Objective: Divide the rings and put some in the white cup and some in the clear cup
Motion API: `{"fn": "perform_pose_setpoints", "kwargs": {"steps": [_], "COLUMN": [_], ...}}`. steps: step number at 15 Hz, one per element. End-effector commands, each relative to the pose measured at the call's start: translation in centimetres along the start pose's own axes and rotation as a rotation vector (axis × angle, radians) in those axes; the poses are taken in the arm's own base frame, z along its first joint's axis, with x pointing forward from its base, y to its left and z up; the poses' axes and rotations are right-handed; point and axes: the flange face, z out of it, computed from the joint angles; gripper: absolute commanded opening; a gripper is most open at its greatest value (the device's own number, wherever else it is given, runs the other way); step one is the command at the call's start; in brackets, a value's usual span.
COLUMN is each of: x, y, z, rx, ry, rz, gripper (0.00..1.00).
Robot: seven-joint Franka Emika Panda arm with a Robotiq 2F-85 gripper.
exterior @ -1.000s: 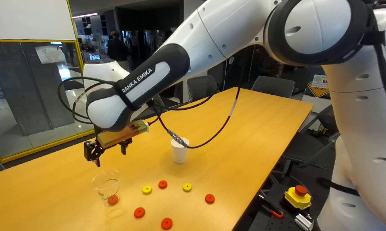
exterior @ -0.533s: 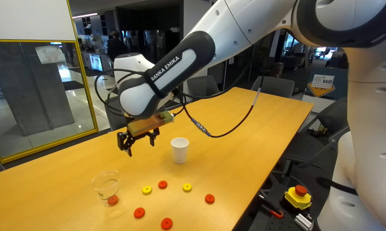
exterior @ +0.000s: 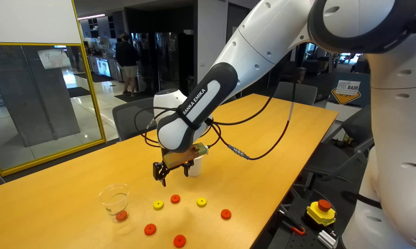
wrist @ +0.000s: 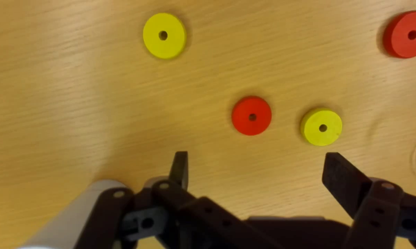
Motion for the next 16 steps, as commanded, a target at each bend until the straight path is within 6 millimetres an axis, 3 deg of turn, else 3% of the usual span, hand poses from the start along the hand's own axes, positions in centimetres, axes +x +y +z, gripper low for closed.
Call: {"fn": "perform_pose_setpoints", "kwargs": {"steps": [1,7,16], "x": [-0.6,-1.0,-0.8], "y": [-0.3,-0.6,1.4], "z": [1.8,4.8,7.2], "rx": [0.084,0.127,0.091], "ry": [0.005,-0.023,-0.047], "rz": [0.043,0.087,0.130], "gripper": [1.00,1.00,1.00]}}
